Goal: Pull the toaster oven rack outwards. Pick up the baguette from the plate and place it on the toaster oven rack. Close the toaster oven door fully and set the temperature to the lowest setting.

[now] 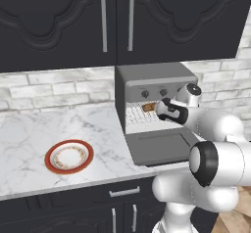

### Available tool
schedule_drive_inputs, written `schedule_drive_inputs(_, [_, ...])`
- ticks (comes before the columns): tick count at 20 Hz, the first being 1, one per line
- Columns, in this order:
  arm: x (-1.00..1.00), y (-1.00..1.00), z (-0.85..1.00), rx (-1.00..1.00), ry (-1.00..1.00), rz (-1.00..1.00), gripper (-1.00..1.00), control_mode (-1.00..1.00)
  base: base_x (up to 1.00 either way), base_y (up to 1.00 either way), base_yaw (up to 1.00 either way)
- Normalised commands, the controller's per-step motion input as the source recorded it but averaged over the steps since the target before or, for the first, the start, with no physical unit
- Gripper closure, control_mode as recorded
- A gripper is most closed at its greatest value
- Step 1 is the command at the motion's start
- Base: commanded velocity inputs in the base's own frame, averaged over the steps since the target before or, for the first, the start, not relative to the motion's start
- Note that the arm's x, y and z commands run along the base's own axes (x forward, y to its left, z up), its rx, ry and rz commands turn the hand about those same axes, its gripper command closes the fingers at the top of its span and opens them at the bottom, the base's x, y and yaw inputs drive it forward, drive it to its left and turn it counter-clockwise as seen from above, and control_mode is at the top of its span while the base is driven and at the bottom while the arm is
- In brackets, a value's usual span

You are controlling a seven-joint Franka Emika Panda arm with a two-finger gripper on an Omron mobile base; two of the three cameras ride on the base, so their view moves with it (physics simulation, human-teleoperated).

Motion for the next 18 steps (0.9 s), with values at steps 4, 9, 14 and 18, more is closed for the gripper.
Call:
schedule_drive_inputs(4, [0.06,0.00,0.00,0.00,-0.01,0.00,-1.00,-1.00,0.00,0.00,0.00])
schedule_drive_inputs(9, [0.28,0.00,0.00,0.00,0.00,0.00,-1.00,-1.00,0.00,0.00,0.00])
schedule_drive_inputs(14, [0.49,0.00,0.00,0.00,0.00,-0.01,-1.00,-1.00,0.00,0.00,0.00])
schedule_drive_inputs(18, [0.16,0.00,0.04,0.00,-0.03,-0.01,-1.00,-1.00,0.00,0.00,0.00])
